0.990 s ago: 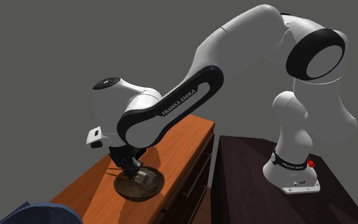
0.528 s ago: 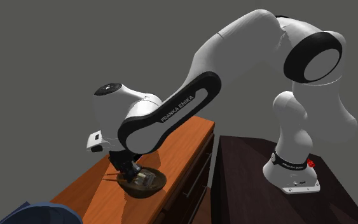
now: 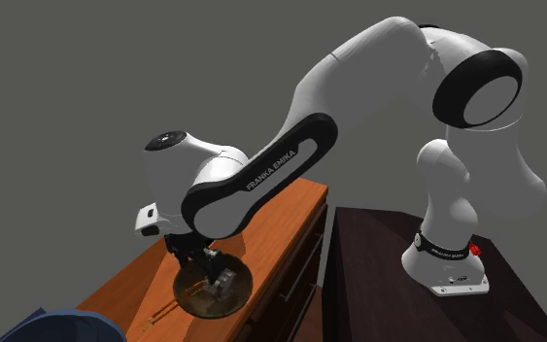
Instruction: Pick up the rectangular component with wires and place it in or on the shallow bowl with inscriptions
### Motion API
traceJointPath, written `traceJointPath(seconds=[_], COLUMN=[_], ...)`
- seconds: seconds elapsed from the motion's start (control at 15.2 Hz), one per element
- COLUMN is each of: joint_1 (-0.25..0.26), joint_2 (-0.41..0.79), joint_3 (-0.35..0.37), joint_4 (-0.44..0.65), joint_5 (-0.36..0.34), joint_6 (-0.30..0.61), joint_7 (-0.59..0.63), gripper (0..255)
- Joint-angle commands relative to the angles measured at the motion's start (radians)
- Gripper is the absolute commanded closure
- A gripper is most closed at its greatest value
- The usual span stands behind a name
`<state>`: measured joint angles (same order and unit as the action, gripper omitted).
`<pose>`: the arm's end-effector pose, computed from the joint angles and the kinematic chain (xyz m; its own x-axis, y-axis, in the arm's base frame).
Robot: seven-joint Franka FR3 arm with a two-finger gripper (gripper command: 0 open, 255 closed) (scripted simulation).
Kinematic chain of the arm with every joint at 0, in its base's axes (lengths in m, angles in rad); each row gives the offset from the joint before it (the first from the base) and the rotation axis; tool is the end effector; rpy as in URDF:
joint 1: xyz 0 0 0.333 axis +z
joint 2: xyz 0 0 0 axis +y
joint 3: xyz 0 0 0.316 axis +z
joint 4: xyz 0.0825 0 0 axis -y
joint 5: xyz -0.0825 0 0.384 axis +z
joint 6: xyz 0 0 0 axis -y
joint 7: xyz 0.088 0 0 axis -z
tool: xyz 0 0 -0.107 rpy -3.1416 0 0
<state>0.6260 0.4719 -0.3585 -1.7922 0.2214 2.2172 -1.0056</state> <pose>0.6193 0.1963 0.3008 0.3872 0.9220 0.0066 0.9219 -0.3871 -0.0170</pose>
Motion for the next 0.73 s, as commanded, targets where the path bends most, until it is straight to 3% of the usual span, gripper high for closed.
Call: traceJointPath(seconds=[0.0,0.33,0.66], joint_1=[0.0,0.007,0.007], joint_2=[0.0,-0.06,-0.06], joint_3=[0.0,-0.017,-0.017], joint_4=[-0.001,0.04,0.04], joint_5=[0.0,-0.03,-0.03], joint_6=[0.0,-0.098,-0.098], joint_7=[0.0,0.016,0.016], gripper=[0,0,0])
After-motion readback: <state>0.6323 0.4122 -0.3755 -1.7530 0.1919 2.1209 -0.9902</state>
